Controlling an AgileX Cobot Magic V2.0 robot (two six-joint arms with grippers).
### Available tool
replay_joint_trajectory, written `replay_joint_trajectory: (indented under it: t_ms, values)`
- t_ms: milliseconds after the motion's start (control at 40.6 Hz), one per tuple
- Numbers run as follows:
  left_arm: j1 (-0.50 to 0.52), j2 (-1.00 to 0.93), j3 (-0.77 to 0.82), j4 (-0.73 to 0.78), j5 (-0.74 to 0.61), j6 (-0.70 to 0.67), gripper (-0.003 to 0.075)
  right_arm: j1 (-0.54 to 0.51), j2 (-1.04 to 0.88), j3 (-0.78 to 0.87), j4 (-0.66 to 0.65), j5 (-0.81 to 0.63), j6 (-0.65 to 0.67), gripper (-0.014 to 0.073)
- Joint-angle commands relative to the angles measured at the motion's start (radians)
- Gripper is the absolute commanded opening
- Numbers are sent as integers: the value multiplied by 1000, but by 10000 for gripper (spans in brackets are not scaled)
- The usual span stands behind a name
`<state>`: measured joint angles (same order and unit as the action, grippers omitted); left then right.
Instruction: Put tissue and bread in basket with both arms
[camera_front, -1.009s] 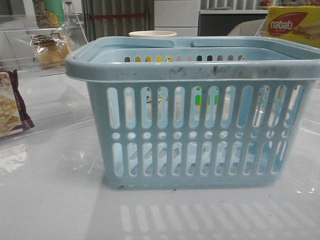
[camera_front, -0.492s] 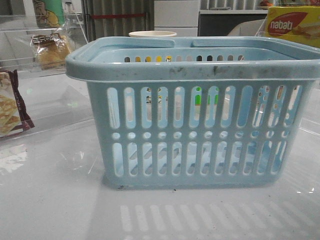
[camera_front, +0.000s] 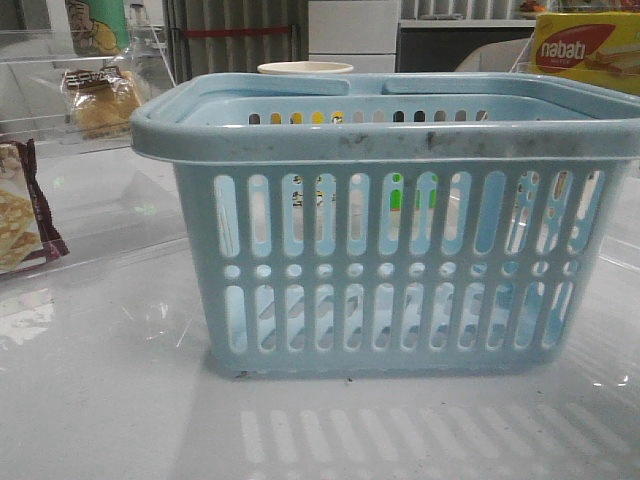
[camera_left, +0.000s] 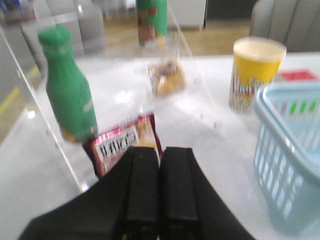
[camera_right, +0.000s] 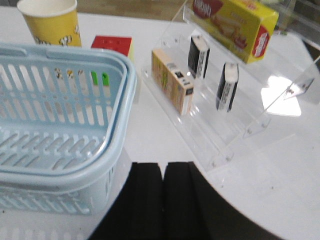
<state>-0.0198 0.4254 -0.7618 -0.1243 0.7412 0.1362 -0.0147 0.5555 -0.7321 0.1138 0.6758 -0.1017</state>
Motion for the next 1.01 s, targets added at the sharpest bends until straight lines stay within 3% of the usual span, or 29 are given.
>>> replay_joint_trajectory:
  t_ms: [0, 271, 320, 443, 492, 566, 787, 984]
  values:
    - [-2, 33, -3, -17, -42, -4, 91, -1, 52, -11, 4, -38, -2, 55]
    - [-2, 55, 75, -17, -51, -4, 109, -1, 163, 22, 3, 11, -2, 94]
    - [-2, 55, 79, -17, -50, -4, 160, -1, 177, 22, 3, 20, -2, 176]
    - [-2, 55, 82, -17, -52, -4, 396, -1, 206, 26, 3, 30, -2, 420]
    - [-2, 55, 82, -17, -52, -4, 487, -1, 215, 26, 3, 32, -2, 479]
    - [-2, 55, 82, -17, -52, -4, 557, -1, 231, 26, 3, 31, -2, 526]
    - [-2, 55, 82, -17, -53, -4, 519, -14, 292, 24, -6, -10, -1, 519]
    - [-9, 55, 82, -17, -57, -4, 506, -141, 419, -62, -6, -21, 1, 519]
